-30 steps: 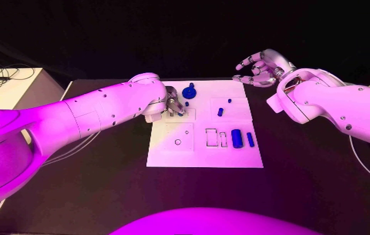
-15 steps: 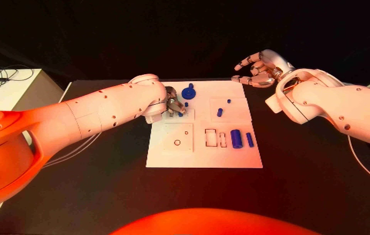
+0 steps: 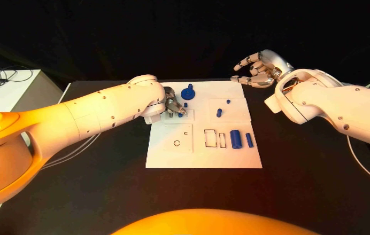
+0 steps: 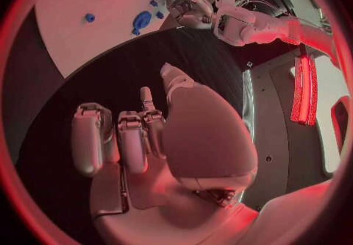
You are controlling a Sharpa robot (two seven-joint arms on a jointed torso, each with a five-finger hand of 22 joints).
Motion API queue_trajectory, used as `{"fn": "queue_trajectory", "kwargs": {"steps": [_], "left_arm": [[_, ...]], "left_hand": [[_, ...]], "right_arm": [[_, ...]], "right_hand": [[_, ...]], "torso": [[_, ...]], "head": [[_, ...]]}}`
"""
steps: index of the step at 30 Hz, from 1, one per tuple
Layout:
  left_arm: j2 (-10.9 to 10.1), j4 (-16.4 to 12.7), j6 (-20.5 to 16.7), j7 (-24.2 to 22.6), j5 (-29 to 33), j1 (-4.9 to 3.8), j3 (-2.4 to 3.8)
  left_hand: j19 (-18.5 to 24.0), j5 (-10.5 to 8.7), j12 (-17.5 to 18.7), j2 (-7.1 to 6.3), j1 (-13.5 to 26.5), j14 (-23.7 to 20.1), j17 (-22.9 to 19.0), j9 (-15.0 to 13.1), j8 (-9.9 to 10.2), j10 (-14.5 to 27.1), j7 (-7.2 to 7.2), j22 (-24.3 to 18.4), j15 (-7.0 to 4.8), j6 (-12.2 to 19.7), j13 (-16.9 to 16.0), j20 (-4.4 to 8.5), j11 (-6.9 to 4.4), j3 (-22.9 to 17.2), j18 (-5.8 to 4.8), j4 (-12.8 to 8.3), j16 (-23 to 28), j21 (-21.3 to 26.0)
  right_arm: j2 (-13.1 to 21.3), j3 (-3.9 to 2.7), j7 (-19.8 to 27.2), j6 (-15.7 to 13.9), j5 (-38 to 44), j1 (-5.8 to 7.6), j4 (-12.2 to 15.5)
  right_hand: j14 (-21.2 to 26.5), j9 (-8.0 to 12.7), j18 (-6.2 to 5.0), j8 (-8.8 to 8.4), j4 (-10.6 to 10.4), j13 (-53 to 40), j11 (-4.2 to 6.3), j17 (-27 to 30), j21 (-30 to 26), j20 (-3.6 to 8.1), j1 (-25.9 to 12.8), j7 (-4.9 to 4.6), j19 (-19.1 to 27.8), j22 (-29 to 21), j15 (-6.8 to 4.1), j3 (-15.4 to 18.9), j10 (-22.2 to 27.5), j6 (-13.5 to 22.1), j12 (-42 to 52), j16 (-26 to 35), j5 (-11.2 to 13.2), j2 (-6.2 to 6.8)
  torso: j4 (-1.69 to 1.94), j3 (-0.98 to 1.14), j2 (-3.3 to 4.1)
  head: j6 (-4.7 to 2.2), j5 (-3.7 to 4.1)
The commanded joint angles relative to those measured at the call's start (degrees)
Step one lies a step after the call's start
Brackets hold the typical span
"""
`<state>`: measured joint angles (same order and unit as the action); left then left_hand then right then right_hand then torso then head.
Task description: Assemble the parts on the task board
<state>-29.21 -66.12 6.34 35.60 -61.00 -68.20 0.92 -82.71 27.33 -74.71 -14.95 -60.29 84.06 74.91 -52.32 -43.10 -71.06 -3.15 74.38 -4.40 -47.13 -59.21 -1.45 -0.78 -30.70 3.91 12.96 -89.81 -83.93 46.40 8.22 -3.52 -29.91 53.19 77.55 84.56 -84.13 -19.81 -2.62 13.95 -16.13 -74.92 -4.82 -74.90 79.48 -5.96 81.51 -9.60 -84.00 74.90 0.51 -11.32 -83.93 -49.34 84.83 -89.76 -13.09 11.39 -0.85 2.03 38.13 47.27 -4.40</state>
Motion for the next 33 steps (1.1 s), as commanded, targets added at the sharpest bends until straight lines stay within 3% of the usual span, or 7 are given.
{"fn": "queue_trajectory", "kwargs": {"steps": [1,5,7,15,18,24,33], "left_arm": [[-0.1,-0.3,0.4,-0.3,0.9,0.48,-0.26],[-0.4,-0.4,0.4,-0.3,0.9,0.49,-0.25],[-0.6,-0.6,0.4,-0.3,0.8,0.49,-0.21],[-1.3,-1.5,-0.2,-0.6,1.3,0.47,0.03],[-1.6,-2.0,-0.5,-0.7,1.6,0.46,0.26],[-2.6,-3.1,-0.9,-0.5,1.7,0.42,1.54],[-4.3,-4.5,0.5,-0.2,0.5,0.28,3.84]], "left_hand": [[-0.3,-0.45,-0.5,-0.37,-0.5,5.9,15.1,-0.3,-0.2,-0.5,-0.06,0.1,0.29,-0.5,-0.2,-0.21,0.04,2.2,-0.74,1.0,-0.2,0.2],[-0.2,-1.81,-0.7,-0.43,-1.3,5.9,15.1,-0.5,-0.2,-0.6,-0.03,0.0,0.28,-0.6,-0.5,-0.19,0.01,5.2,-0.73,2.6,-0.2,0.3],[-0.2,-6.92,-0.7,0.18,-2.2,5.9,15.1,-0.6,-0.1,-0.4,-0.10,0.0,0.34,-0.5,-0.4,-0.24,0.09,7.5,-0.72,3.6,-0.2,0.4],[-0.2,-8.29,-0.9,0.67,-2.1,5.9,15.1,-0.6,0.1,-0.4,-0.13,0.0,0.38,-0.5,-0.5,-0.27,0.13,9.9,-0.73,3.7,-0.2,0.4],[-0.2,-13.29,-0.9,2.84,-3.3,5.9,15.1,-0.7,0.3,-0.1,-0.17,0.1,0.43,-0.2,-0.3,-0.42,0.25,17.0,-0.73,3.8,-0.2,0.4],[-0.3,-16.73,-1.3,7.13,-5.0,5.9,15.1,-0.7,0.5,-0.2,-0.13,0.3,0.48,-0.5,-0.5,-0.40,0.19,29.0,-0.73,4.0,-0.2,0.4],[-0.4,-16.51,-1.6,9.16,-6.5,5.9,15.1,-0.7,0.6,-0.6,-0.03,0.6,0.41,-0.5,-1.0,-0.35,0.10,29.7,-0.78,3.9,-0.2,0.3]], "right_arm": [[0.0,-0.03,0.9,-0.3,0.4,-0.03,0.1],[0.1,-0.03,0.9,-0.3,0.4,-0.03,0.1],[0.1,-0.03,0.9,-0.3,0.4,-0.03,0.1],[0.1,-0.03,0.9,-0.4,0.4,-0.07,-0.1],[0.1,-0.03,0.9,-0.4,0.4,-0.08,-0.1],[0.2,-0.03,0.8,-0.5,0.4,-0.09,-0.2],[0.3,-0.03,0.8,-0.5,0.4,-0.12,-0.3]], "right_hand": [[-5.9,-0.1,-0.04,0.22,-0.2,-9.7,0.11,-15.1,-0.4,0.07,-0.7,0.07,-2.1,6.2,-0.24,0.0,-0.3,0.5,-0.1,-0.2,0.4,-0.02],[-5.9,-0.1,-0.04,0.22,-0.2,-9.7,0.11,-15.1,-0.4,0.07,-0.7,0.07,-2.1,6.2,-0.24,0.0,-0.3,0.5,-0.1,-0.2,0.4,-0.02],[-5.9,-0.1,-0.04,0.25,-0.2,-9.7,0.11,-15.1,-0.4,0.07,-0.7,0.07,-2.1,6.2,-0.24,0.0,-0.3,0.5,-0.1,-0.2,0.3,-0.03],[-5.9,-0.1,-0.05,0.27,-0.2,-9.7,0.11,-15.1,-0.4,0.07,-0.6,0.07,-2.1,6.1,-0.24,0.0,-0.3,0.6,-0.1,-0.2,0.3,-0.01],[-5.9,-0.1,-0.05,0.27,-0.2,-9.7,0.11,-15.1,-0.4,0.07,-0.6,0.07,-2.1,6.1,-0.24,0.0,-0.3,0.6,-0.1,-0.2,0.3,-0.01],[-5.9,-0.1,-0.05,0.27,-0.2,-9.7,0.11,-15.1,-0.4,0.07,-0.6,0.07,-2.1,6.1,-0.24,0.0,-0.3,0.6,-0.1,-0.2,0.3,-0.01],[-5.9,-0.1,-0.05,0.27,-0.2,-9.7,0.11,-15.1,-0.4,0.07,-0.6,0.07,-2.1,6.1,-0.24,0.0,-0.3,0.6,-0.1,-0.2,0.3,-0.01]], "torso": [[-0.01,-0.03,0.04],[0.06,-0.04,0.03],[0.06,-0.04,0.04],[0.04,-0.07,0.03],[0.09,-0.02,0.06],[0.00,-0.04,0.00],[0.03,0.00,-0.05]], "head": [[-0.01,0.04],[-0.07,0.21],[-0.08,0.24],[-0.44,0.26],[-0.47,0.22],[-0.70,0.27],[-1.05,0.35]]}}
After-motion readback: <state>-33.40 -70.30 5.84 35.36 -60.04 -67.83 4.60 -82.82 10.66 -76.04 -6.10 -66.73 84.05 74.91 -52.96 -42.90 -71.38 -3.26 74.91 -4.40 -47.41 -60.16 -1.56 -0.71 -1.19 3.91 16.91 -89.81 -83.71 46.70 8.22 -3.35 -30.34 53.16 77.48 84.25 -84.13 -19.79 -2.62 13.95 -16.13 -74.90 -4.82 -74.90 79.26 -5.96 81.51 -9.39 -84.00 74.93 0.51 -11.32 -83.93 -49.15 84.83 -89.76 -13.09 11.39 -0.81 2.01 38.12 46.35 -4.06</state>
